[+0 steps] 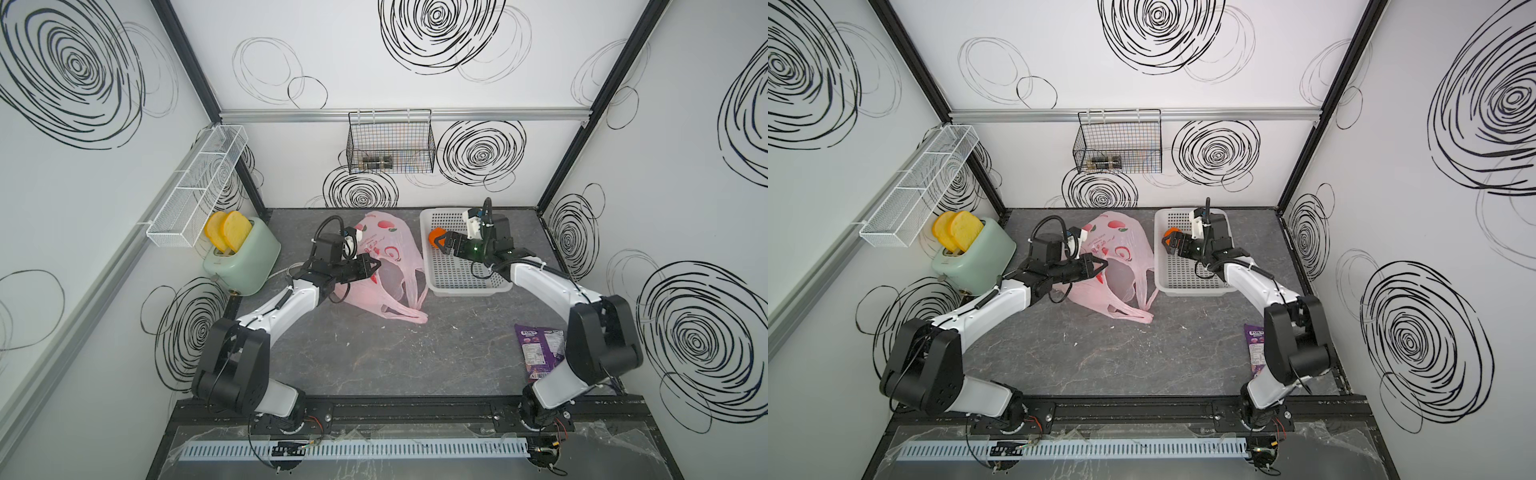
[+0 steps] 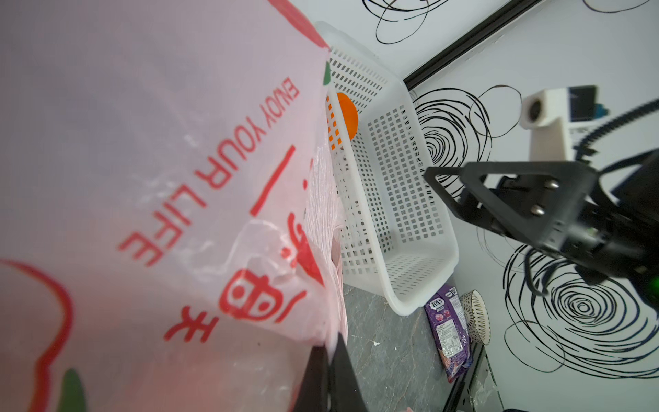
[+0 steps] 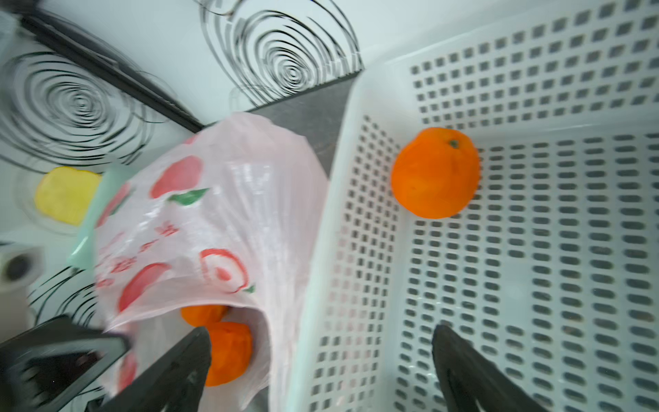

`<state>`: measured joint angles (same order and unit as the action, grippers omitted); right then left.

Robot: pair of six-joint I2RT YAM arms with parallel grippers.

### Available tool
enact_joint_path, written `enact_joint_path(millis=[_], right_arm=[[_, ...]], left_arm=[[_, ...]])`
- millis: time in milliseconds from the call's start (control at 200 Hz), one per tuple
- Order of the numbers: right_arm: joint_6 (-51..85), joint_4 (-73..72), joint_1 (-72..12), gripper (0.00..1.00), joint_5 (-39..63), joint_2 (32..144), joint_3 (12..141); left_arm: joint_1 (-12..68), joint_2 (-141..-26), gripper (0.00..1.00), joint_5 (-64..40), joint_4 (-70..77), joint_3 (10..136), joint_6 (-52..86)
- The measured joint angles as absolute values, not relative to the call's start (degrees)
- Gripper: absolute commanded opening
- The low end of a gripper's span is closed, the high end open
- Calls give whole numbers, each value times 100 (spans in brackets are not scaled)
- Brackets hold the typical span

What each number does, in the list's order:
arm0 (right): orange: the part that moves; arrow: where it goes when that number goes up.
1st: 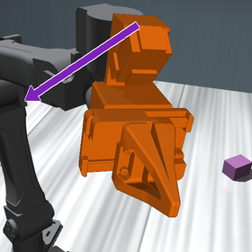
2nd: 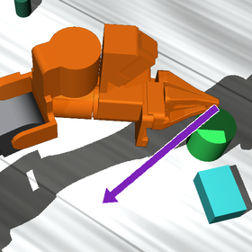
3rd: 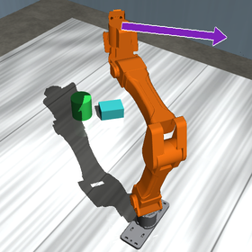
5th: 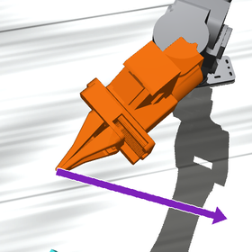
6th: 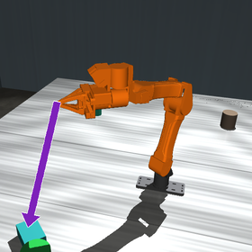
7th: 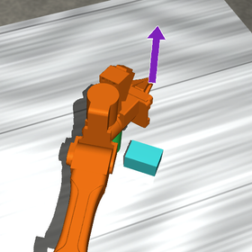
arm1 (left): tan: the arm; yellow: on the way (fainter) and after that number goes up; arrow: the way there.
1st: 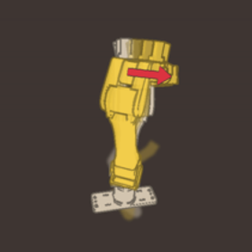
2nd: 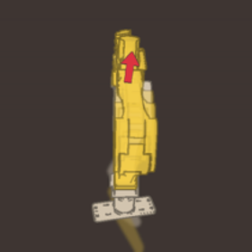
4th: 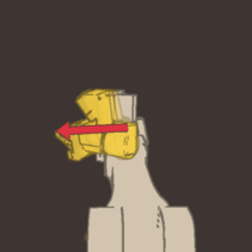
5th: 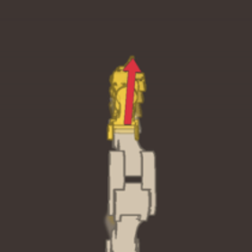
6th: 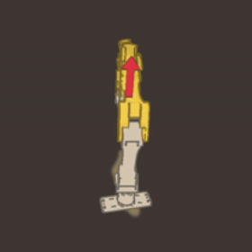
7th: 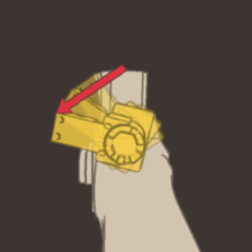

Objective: Place the oranges into plastic bags & tie knots
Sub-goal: Pick up the orange from the basket.

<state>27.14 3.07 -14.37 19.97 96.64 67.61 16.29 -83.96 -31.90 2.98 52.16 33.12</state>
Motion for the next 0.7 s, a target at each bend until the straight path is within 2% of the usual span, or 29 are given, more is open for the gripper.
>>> enact_joint_path(millis=[245, 375, 605, 700], right_arm=[[2611, 513, -1066, 99, 2084, 11262, 7791], [2602, 508, -1050, 91, 2274, 11793, 8302], [2672, 591, -1055, 90, 2408, 12462, 9115], [2703, 589, -1052, 81, 2445, 12641, 9260]], left_arm=[[1678, -8405, 0, -3183, 126, 5380, 3214], [1684, -8405, 0, -3173, 69, 5406, 3170], [1697, -8405, 0, -3157, -30, 5408, 3131], [1699, -8405, 0, -3142, -34, 5408, 3122]])
